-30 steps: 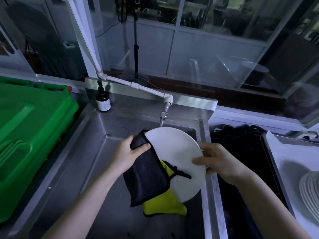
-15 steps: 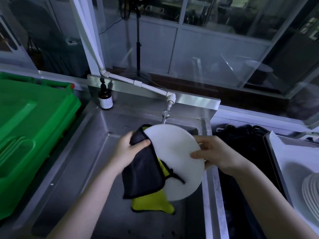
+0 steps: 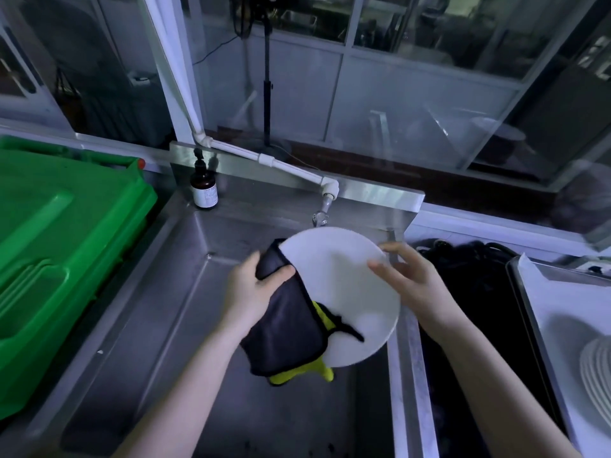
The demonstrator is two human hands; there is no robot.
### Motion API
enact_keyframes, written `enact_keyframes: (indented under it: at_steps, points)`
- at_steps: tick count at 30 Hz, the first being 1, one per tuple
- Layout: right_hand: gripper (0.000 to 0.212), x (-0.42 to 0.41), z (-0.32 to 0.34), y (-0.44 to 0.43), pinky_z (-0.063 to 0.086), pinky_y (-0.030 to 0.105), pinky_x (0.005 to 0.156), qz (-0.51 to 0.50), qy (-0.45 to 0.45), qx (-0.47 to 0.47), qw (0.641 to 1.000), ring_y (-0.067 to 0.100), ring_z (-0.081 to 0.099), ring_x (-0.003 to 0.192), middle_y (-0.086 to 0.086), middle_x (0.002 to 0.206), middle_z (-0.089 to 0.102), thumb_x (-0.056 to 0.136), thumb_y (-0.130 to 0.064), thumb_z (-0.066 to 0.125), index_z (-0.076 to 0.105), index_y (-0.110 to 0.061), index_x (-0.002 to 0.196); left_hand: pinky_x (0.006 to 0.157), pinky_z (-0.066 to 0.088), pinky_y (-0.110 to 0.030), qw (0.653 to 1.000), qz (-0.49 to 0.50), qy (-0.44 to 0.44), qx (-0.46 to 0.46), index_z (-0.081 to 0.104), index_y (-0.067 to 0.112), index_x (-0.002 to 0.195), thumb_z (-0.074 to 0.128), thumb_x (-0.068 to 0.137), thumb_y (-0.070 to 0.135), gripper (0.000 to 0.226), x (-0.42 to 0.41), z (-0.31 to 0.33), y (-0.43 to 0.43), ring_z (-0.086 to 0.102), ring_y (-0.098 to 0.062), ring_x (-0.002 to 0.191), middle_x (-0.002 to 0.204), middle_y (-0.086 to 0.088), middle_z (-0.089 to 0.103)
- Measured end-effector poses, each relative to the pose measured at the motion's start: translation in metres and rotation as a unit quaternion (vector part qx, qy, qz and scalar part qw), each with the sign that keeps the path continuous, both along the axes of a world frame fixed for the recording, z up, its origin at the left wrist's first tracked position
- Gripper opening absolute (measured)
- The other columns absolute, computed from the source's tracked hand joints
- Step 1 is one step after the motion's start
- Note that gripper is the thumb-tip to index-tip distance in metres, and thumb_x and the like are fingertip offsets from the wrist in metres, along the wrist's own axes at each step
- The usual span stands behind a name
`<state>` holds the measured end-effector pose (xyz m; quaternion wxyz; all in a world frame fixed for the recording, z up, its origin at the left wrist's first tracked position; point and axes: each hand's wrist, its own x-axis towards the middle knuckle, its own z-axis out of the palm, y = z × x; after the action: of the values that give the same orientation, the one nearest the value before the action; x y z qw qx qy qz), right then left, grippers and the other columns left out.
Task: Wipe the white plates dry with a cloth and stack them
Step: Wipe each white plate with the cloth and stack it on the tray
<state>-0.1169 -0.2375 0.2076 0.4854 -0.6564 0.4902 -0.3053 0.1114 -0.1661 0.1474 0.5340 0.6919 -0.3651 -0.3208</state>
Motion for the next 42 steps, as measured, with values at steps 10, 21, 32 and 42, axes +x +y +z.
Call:
enact_keyframes:
  at_steps: [10,21,32,42]
  points:
    - [0.034,0.012,-0.016,0.003,0.032,0.021,0.054,-0.065,0.067,-0.185,0.978,0.007,0.037,0.056,0.003,0.059,0.049,0.098,-0.032,0.059,0.061,-0.016,0.068,0.089,0.054,-0.034,0.998,-0.018,0.053,-0.024,0.069,0.013,0.100,0.078,0.082,0.021,0.021,-0.002,0.009,0.004,0.069,-0.014,0.092,0.093,-0.001,0.075]
    - [0.035,0.029,-0.008,0.013,0.032,0.023,0.056,0.132,0.160,-0.233,0.950,0.008,0.038,0.058,0.006,0.060,0.051,0.097,-0.028,0.061,0.060,-0.002,0.073,0.083,0.048,-0.036,0.956,-0.221,-0.191,-0.023,0.067,-0.003,0.100,0.087,0.072,0.030,0.047,0.002,0.022,-0.010,0.066,-0.024,0.088,0.092,-0.013,0.072]
    - [0.024,0.052,-0.038,0.033,0.042,0.019,0.062,-0.305,-0.116,-0.055,0.944,-0.002,0.049,0.063,-0.018,0.067,0.058,0.100,-0.034,0.054,0.057,-0.025,0.078,0.074,0.060,-0.030,0.937,0.203,0.282,0.023,0.069,0.024,0.086,0.080,0.080,0.030,0.015,-0.027,-0.011,-0.012,0.072,-0.013,0.083,0.091,0.002,0.075]
    - [0.030,0.027,0.005,-0.005,0.035,0.015,0.058,0.144,0.139,-0.167,0.966,0.000,0.047,0.058,-0.014,0.060,0.050,0.090,-0.033,0.070,0.056,-0.025,0.065,0.055,0.032,-0.025,0.976,-0.106,-0.182,-0.062,0.056,0.009,0.071,0.087,0.070,0.032,0.038,-0.002,0.018,-0.008,0.039,-0.006,0.057,0.059,0.005,0.053]
